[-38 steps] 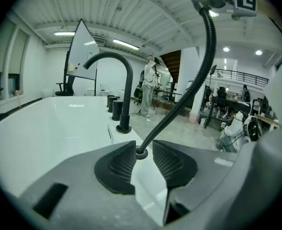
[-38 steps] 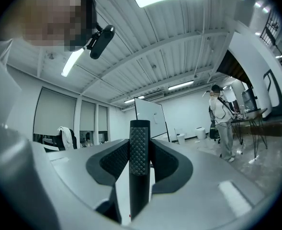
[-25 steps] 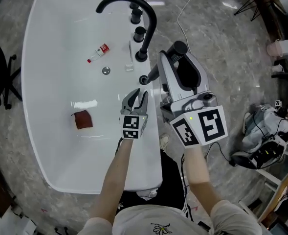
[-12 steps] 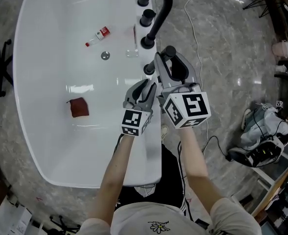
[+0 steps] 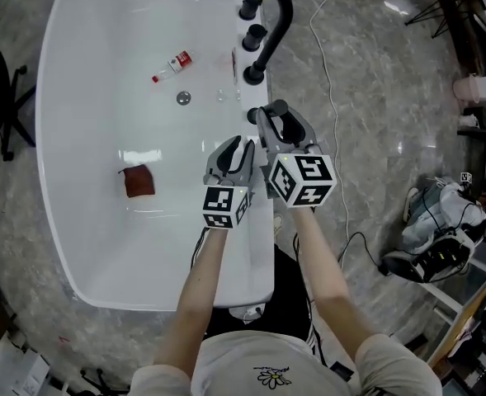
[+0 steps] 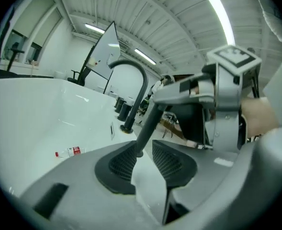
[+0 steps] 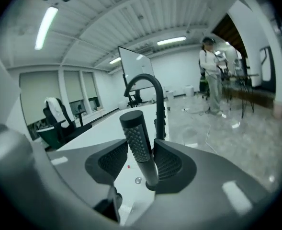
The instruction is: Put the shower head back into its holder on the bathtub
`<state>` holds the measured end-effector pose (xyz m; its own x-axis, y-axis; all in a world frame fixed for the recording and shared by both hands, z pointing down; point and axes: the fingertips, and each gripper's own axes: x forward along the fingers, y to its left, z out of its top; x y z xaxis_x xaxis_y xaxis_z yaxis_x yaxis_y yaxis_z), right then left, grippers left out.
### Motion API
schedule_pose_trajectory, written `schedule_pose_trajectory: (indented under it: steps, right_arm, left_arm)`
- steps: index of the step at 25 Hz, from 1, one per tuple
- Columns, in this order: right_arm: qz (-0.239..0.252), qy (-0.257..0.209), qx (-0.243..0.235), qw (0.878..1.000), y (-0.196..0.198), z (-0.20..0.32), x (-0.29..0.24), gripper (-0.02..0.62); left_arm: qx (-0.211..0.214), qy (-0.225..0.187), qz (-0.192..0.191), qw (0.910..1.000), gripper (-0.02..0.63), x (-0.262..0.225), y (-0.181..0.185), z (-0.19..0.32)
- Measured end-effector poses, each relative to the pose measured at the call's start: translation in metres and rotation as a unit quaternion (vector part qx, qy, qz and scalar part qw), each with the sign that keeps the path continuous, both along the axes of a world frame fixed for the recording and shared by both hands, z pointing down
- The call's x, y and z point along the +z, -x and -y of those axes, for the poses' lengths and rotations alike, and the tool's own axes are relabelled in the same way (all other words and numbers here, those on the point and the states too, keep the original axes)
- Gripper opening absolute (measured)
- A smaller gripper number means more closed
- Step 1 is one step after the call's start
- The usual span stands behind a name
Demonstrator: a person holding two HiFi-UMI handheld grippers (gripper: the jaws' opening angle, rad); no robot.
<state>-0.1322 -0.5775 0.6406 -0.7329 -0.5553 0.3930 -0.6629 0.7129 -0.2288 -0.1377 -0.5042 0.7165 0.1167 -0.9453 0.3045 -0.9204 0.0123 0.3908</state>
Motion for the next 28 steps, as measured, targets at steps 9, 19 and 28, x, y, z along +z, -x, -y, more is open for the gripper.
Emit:
schedule_pose_trajectory:
  steps: [9, 19, 28]
  right_arm:
    - [0.050, 0.010, 0.100, 0.994, -0.061, -0.111, -0.134, 0.047]
    - [0.121, -0.041, 0.127, 0.984, -0.080, -0.280, -0.289, -0.002]
    - [0.133, -0.073, 0.048, 0.987, -0.095, -0.425, -0.307, -0.002]
  left_arm:
    - [-0.073, -0.105, -0.007, 0.9917, 0.014, -0.176, 0.026, -0.110]
    - [0.004, -0.234, -0.032, 0.9717, -0.002, -0.369, 0.020, -0.255]
    - [0.023, -0.224, 0.063, 0.9722, -0.002, -0.401, -0.012, -0.384]
